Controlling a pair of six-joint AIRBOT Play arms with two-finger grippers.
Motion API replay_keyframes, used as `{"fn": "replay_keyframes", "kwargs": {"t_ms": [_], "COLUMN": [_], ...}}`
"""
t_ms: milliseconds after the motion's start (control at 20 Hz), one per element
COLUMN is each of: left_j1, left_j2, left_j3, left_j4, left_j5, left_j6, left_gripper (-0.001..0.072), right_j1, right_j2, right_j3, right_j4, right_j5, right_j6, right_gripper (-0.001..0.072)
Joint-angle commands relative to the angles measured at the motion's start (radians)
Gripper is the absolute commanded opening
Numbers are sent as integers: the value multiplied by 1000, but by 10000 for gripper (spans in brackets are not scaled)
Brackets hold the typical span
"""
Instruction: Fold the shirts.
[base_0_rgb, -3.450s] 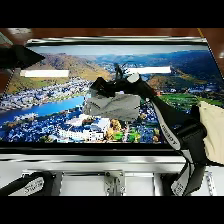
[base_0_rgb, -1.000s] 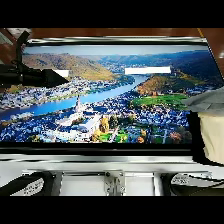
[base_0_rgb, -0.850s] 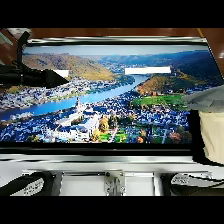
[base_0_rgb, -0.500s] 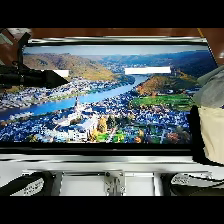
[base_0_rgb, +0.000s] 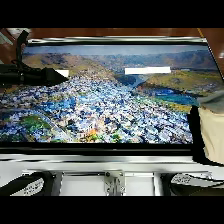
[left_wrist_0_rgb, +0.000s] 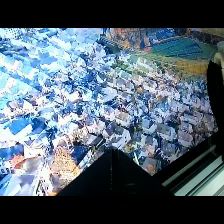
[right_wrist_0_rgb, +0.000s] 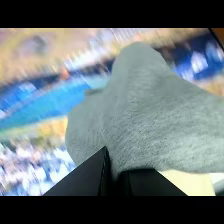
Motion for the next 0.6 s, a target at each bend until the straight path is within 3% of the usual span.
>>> {"fn": "replay_keyframes", "kwargs": {"t_ms": [0, 550], "left_j1": [0, 0], "left_j2": [0, 0], "left_j3": [0, 0], "left_j4": [0, 0], "left_j5": [8, 15], "left_j6": [0, 3], "left_gripper": [37, 37], "right_j1": [-72, -195], "right_j2": [0, 137], "right_j3": [-85, -736], "right_j4": [-101, -209], "right_j5": [240, 247], "right_j6": [60, 105], "right_gripper": [62, 70]}}
